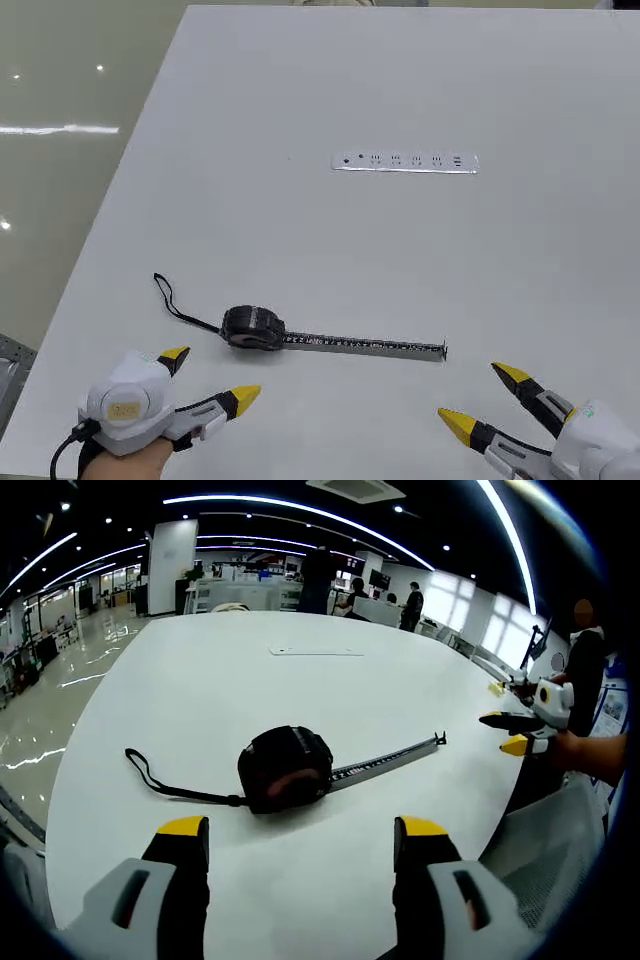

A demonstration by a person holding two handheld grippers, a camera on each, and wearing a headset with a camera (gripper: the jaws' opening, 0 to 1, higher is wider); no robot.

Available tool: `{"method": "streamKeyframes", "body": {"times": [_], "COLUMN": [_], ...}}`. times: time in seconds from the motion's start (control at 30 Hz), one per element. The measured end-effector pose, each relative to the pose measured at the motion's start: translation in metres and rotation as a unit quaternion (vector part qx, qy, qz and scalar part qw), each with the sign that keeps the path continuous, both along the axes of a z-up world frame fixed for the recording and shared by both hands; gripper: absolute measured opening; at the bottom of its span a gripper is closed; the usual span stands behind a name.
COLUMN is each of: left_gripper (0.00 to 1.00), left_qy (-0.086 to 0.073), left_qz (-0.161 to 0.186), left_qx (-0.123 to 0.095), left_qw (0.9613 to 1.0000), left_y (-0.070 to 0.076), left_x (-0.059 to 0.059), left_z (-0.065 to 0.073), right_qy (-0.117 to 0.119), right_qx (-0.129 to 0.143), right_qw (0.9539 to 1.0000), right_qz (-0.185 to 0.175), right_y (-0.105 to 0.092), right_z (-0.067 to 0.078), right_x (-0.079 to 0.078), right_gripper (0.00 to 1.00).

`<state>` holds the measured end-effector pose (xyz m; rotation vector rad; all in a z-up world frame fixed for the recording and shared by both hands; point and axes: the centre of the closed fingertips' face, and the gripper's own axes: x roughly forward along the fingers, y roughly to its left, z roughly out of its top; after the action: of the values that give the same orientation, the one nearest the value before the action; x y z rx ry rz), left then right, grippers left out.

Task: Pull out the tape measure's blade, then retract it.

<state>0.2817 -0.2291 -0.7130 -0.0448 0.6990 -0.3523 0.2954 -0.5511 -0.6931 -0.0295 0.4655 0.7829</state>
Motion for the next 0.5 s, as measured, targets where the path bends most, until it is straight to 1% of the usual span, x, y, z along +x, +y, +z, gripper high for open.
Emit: {"method": "streamKeyframes", "body": {"times": [0.07, 0.13, 0.23, 0.3, 0.37, 0.43, 0.5], "left_gripper": [0.74, 0.74, 0.74, 0.74, 0.74, 0.74, 0.75], "left_qy": [0.001, 0.003, 0.003, 0.005, 0.005, 0.005, 0.003], "left_qz": [0.001, 0.000, 0.002, 0.005, 0.003, 0.011, 0.014], "left_qx": [-0.002, 0.005, 0.002, -0.004, 0.002, -0.001, 0.004], "left_qw": [1.0000, 1.0000, 1.0000, 1.0000, 1.0000, 0.9999, 0.9999], "left_y": [-0.001, -0.001, -0.001, -0.002, -0.002, -0.002, -0.001], "left_x": [0.002, 0.005, 0.009, 0.012, 0.015, 0.018, 0.021], "left_z": [0.000, -0.003, -0.003, -0.004, -0.006, -0.007, -0.009], "right_qy": [0.000, 0.000, 0.000, -0.001, 0.000, -0.001, 0.000], "right_qx": [0.001, 0.001, 0.000, 0.000, 0.001, -0.001, 0.001], "right_qw": [1.0000, 1.0000, 1.0000, 1.0000, 1.0000, 1.0000, 1.0000], "right_qz": [-0.002, -0.002, -0.001, -0.002, -0.003, -0.003, -0.003], "right_y": [-0.001, -0.001, -0.001, -0.002, -0.002, -0.002, -0.002], "right_z": [0.000, 0.000, 0.000, 0.000, 0.000, -0.001, -0.001], "right_x": [0.001, 0.002, 0.003, 0.004, 0.005, 0.006, 0.006], "right_gripper": [0.63, 0.63, 0.63, 0.63, 0.63, 0.63, 0.63]}}
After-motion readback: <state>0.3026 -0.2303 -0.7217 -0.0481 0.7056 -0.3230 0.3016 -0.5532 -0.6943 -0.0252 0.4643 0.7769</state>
